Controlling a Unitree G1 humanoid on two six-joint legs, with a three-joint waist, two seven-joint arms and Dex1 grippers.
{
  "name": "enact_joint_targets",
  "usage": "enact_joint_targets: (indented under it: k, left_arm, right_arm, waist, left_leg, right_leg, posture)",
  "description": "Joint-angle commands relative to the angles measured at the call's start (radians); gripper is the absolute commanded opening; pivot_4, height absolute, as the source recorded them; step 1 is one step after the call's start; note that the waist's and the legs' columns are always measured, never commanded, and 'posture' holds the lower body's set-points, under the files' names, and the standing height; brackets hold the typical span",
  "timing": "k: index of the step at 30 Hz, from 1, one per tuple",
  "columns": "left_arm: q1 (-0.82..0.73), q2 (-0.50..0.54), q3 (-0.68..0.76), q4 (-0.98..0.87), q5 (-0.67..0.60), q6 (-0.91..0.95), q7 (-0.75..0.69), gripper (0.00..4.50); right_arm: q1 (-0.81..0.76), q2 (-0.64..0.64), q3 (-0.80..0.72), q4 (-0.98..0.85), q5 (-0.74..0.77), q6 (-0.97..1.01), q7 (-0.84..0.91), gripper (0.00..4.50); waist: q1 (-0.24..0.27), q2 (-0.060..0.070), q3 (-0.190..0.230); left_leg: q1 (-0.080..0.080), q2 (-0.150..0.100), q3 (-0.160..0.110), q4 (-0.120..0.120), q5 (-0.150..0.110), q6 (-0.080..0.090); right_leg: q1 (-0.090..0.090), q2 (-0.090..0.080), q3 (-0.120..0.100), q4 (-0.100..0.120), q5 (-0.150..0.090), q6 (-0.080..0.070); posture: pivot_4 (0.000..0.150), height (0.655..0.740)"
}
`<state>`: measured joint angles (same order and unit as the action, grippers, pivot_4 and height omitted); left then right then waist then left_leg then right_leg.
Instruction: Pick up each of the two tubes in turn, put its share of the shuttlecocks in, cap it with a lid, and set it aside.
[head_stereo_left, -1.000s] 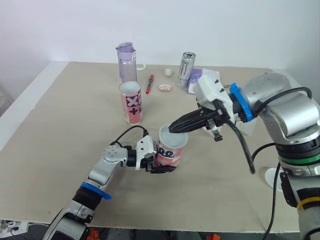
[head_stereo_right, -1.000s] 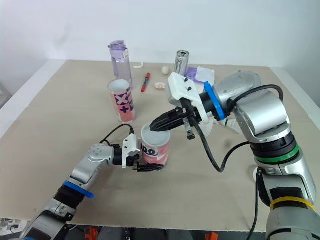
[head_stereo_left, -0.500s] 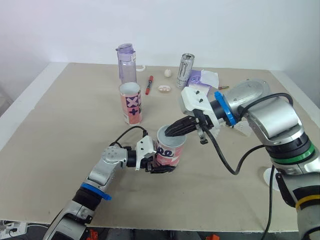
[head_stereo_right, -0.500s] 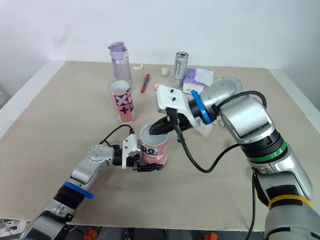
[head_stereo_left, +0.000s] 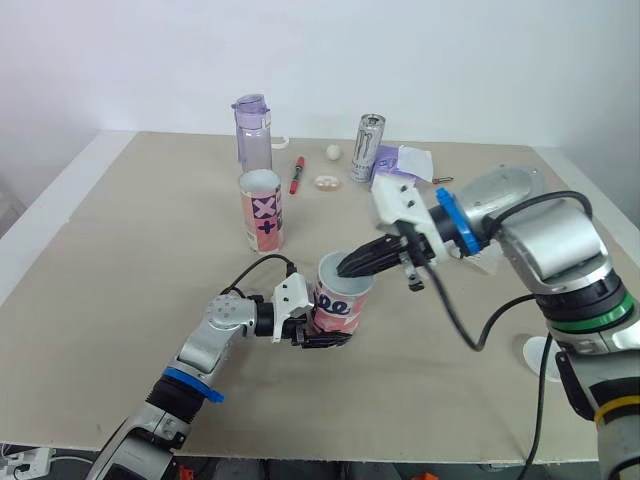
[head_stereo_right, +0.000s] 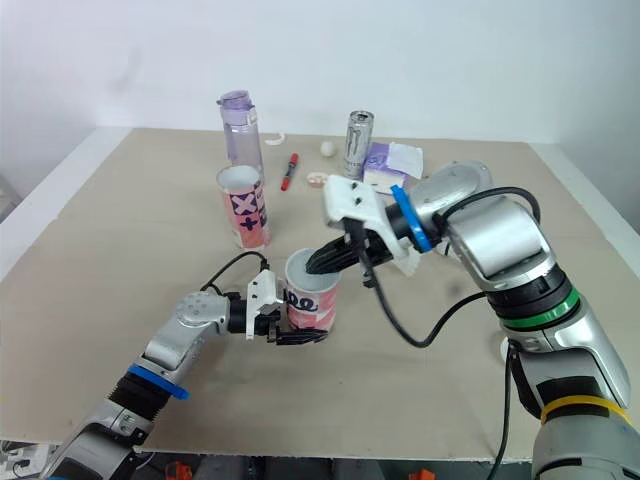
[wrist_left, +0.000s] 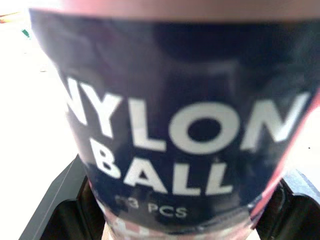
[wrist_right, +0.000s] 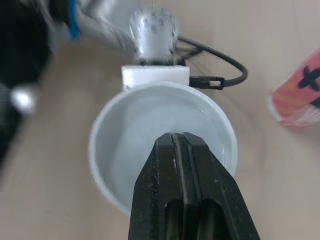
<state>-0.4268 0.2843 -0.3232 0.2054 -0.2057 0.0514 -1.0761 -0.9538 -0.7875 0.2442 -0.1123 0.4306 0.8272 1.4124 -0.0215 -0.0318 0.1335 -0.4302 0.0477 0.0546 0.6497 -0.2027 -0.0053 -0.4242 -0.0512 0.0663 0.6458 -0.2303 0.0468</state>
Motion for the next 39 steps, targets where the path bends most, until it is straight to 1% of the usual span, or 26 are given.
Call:
enact_joint_targets:
  k: [1,2,5,6,7,9,10,12,13,14,15,17,21,24,27,28,34,36,39]
  left_arm:
    - [0.013,0.026,0.011,0.036,0.03,0.021,0.022,3.37]
    - [0.011,0.027,0.012,0.035,0.029,0.019,0.021,3.37]
    - [0.009,0.028,0.012,0.031,0.03,0.012,0.021,3.37]
    - [0.008,0.028,0.012,0.028,0.03,0.009,0.021,3.37]
    - [0.007,0.028,0.012,0.023,0.03,0.004,0.022,3.37]
    - [0.003,0.024,0.016,0.016,0.026,0.001,0.023,3.37]
    - [0.001,0.022,0.017,0.014,0.024,0.0,0.023,3.37]
    - [-0.003,0.02,0.018,0.014,0.022,-0.001,0.022,3.37]
    - [-0.005,0.019,0.018,0.015,0.022,-0.001,0.02,3.37]
    - [-0.007,0.019,0.017,0.016,0.021,-0.001,0.018,3.37]
    - [-0.008,0.018,0.017,0.016,0.021,-0.001,0.015,3.37]
    - [-0.009,0.018,0.016,0.013,0.021,0.0,0.01,3.37]
    - [-0.009,0.022,0.015,0.012,0.021,-0.001,0.003,3.37]
    - [-0.003,0.021,0.017,0.007,0.009,0.004,-0.009,3.37]
    - [0.002,0.02,0.025,0.0,-0.008,-0.004,-0.022,4.28]
    - [0.003,0.021,0.026,-0.002,-0.009,-0.006,-0.026,4.5]
    - [0.008,0.045,0.036,-0.021,-0.003,-0.045,-0.049,4.5]
    - [0.013,0.067,0.04,-0.044,-0.008,-0.051,-0.068,4.5]
    - [0.025,0.103,0.054,-0.085,-0.028,-0.043,-0.088,4.5]
  right_arm:
    - [0.001,-0.066,-0.227,0.043,0.116,0.068,-0.021,0.02]
    - [0.026,-0.074,-0.288,0.047,0.145,0.09,-0.043,0.02]
    - [0.125,-0.086,-0.402,0.022,0.2,0.119,-0.096,0.02]
    - [0.18,-0.083,-0.432,0.002,0.205,0.105,-0.117,0.02]
    - [0.274,-0.074,-0.458,-0.029,0.2,0.077,-0.138,0.02]
    - [0.449,-0.058,-0.474,-0.077,0.161,-0.012,-0.163,0.02]
    - [0.518,-0.052,-0.461,-0.093,0.12,-0.09,-0.163,0.02]
    - [0.622,-0.038,-0.43,-0.112,0.054,-0.228,-0.166,0.02]
    - [0.658,-0.015,-0.42,-0.109,0.031,-0.292,-0.181,0.02]
    - [0.684,0.012,-0.418,-0.104,0.025,-0.332,-0.198,0.02]
    - [0.703,0.031,-0.411,-0.1,0.017,-0.364,-0.212,0.02]
    - [0.733,0.059,-0.388,-0.096,-0.007,-0.435,-0.223,0.02]
    - [0.757,0.118,-0.32,-0.076,-0.033,-0.517,-0.239,0.02]
    - [0.761,0.135,-0.288,-0.058,-0.036,-0.54,-0.239,0.02]
    - [0.766,0.132,-0.259,-0.046,-0.034,-0.556,-0.22,0.93]
    - [0.768,0.13,-0.253,-0.04,-0.033,-0.563,-0.212,1.4]
    - [0.765,0.111,-0.22,-0.001,-0.048,-0.636,-0.158,3.97]
    - [0.752,0.121,-0.211,0.017,-0.048,-0.647,-0.155,4.47]
    - [0.732,0.137,-0.193,0.047,-0.057,-0.679,-0.154,4.47]
  waist:
    - [0.002,0.0,0.0]
    - [0.002,0.0,0.0]
    - [0.004,-0.001,0.0]
    - [0.004,-0.001,0.0]
    - [0.001,0.001,0.001]
    - [0.001,0.004,0.002]
    - [0.002,0.002,0.002]
    - [0.003,0.0,0.003]
    - [0.003,0.004,0.004]
    - [0.001,0.012,0.008]
    - [0.0,0.014,0.009]
    - [0.0,0.013,0.011]
    - [0.0,0.01,0.013]
    - [0.0,0.01,0.013]
    - [0.0,0.01,0.014]
    - [0.001,0.01,0.015]
    - [0.001,0.009,0.016]
    - [0.0,0.009,0.017]
    - [0.0,0.008,0.018]
  left_leg:
    - [-0.001,0.0,0.0,0.0,0.0,0.0]
    - [-0.005,0.0,-0.002,0.0,0.0,0.0]
    - [-0.007,-0.001,-0.003,-0.001,-0.001,-0.001]
    - [-0.007,-0.001,-0.003,-0.001,-0.002,-0.001]
    - [-0.007,-0.001,-0.003,-0.002,-0.002,-0.001]
    - [-0.007,-0.001,-0.002,-0.002,-0.002,-0.001]
    - [-0.007,-0.001,-0.003,-0.003,-0.001,0.0]
    - [-0.006,0.0,-0.008,-0.003,-0.001,0.0]
    - [-0.007,0.0,-0.009,-0.003,-0.001,0.0]
    - [-0.007,0.0,-0.008,-0.003,-0.001,0.0]
    - [-0.006,-0.001,-0.006,-0.002,-0.001,0.0]
    - [-0.006,-0.001,-0.007,0.001,-0.001,0.0]
    - [-0.005,0.0,-0.011,0.003,-0.001,0.0]
    - [-0.006,0.0,-0.011,0.003,-0.001,0.0]
    - [-0.006,0.0,-0.012,0.003,-0.001,0.0]
    - [-0.006,0.0,-0.012,0.003,-0.001,0.0]
    - [-0.007,0.0,-0.013,0.001,-0.001,0.0]
    - [-0.007,0.0,-0.013,0.001,-0.001,0.0]
    - [-0.007,0.0,-0.013,0.001,-0.001,0.0]
  right_leg:
    - [0.0,0.0,0.0,0.0,0.0,0.0]
    - [-0.001,0.0,-0.003,0.0,0.0,0.001]
    - [-0.001,0.001,-0.007,-0.002,-0.001,0.002]
    - [0.0,0.002,-0.008,-0.003,-0.002,0.002]
    - [0.0,0.002,-0.009,-0.003,-0.003,0.002]
    - [0.0,0.003,-0.008,-0.003,-0.002,0.003]
    - [0.0,0.004,-0.007,-0.003,-0.002,0.003]
    - [0.003,0.008,-0.008,-0.003,-0.005,0.006]
    - [0.002,0.01,-0.008,-0.003,-0.008,0.011]
    - [0.002,0.01,-0.007,-0.003,-0.008,0.012]
    - [0.002,0.01,-0.004,-0.003,-0.006,0.014]
    - [0.002,0.012,-0.002,-0.003,-0.004,0.014]
    - [0.003,0.015,-0.002,-0.003,-0.002,0.013]
    - [0.003,0.015,-0.002,-0.003,-0.003,0.012]
    - [0.003,0.015,-0.002,-0.003,-0.004,0.012]
    - [0.003,0.015,-0.002,-0.003,-0.004,0.012]
    - [0.002,0.017,-0.002,-0.002,-0.005,0.012]
    - [0.002,0.017,-0.002,-0.002,-0.005,0.012]
    - [0.002,0.017,-0.002,-0.001,-0.005,0.011]
  posture:
    - [0.15,0.74]
    - [0.15,0.74]
    - [0.15,0.74]
    - [0.15,0.74]
    - [0.15,0.74]
    - [0.15,0.74]
    - [0.15,0.74]
    - [0.15,0.74]
    - [0.15,0.74]
    - [0.15,0.74]
    - [0.15,0.74]
    - [0.15,0.74]
    - [0.15,0.74]
    - [0.15,0.74]
    - [0.15,0.74]
    - [0.15,0.74]
    - [0.15,0.74]
    - [0.15,0.74]
    - [0.15,0.74]
